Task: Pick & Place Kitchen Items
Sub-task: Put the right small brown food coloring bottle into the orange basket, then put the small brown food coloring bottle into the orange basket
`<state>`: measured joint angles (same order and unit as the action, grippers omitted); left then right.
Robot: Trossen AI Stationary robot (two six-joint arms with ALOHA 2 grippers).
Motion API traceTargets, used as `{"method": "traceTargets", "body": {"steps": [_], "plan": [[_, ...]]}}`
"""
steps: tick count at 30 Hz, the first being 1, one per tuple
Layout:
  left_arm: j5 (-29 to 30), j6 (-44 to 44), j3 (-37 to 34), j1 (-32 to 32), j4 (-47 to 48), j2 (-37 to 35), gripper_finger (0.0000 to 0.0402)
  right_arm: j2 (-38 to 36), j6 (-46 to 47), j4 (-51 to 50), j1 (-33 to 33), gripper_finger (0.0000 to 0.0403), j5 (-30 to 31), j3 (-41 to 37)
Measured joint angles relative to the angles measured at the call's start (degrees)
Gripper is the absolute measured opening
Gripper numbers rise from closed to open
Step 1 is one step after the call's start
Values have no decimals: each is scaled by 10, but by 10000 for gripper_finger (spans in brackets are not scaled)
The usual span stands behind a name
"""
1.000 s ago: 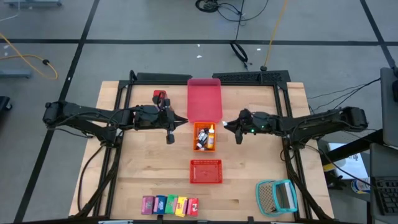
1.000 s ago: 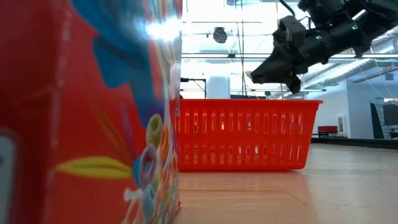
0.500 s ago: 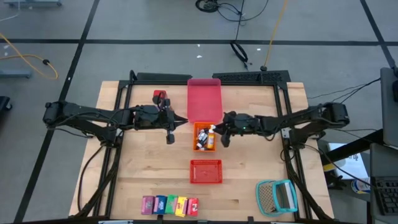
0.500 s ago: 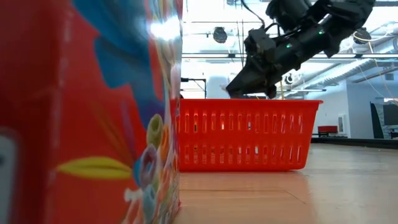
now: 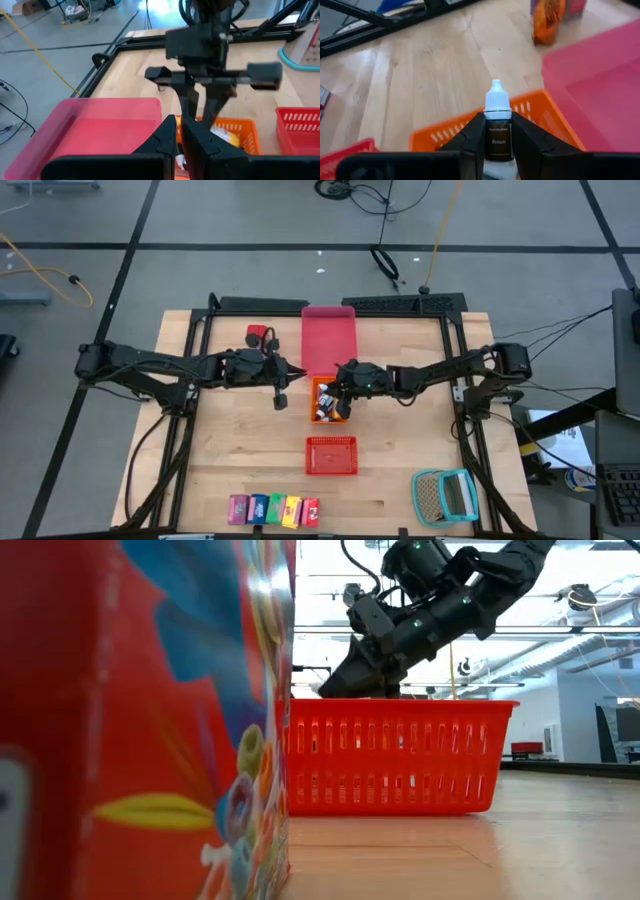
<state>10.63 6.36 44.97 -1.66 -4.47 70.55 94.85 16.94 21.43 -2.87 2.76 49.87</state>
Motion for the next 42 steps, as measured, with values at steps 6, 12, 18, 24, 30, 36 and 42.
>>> {"method": "traceTargets", "body": {"steps": [6,12,18,24,30,36,42], "plan": [[0,6,0,-7,-6,6,31,17,-12,-8,-9,77,0,2],[0,6,0,-7,-6,6,31,15,-14,-4,-13,110,1,2],[0,4,0,-7,-5,6,31,14,-18,-8,-13,135,1,2],[0,2,0,-7,-5,6,31,2,-42,-23,-25,138,3,1],[0,-1,0,-7,-5,6,31,-42,-39,-93,-42,129,46,1],[0,-2,0,-7,-5,6,31,-109,-40,-195,-46,128,81,1],[0,-3,0,-7,-5,6,31,-164,3,-287,-45,127,121,1]]}}
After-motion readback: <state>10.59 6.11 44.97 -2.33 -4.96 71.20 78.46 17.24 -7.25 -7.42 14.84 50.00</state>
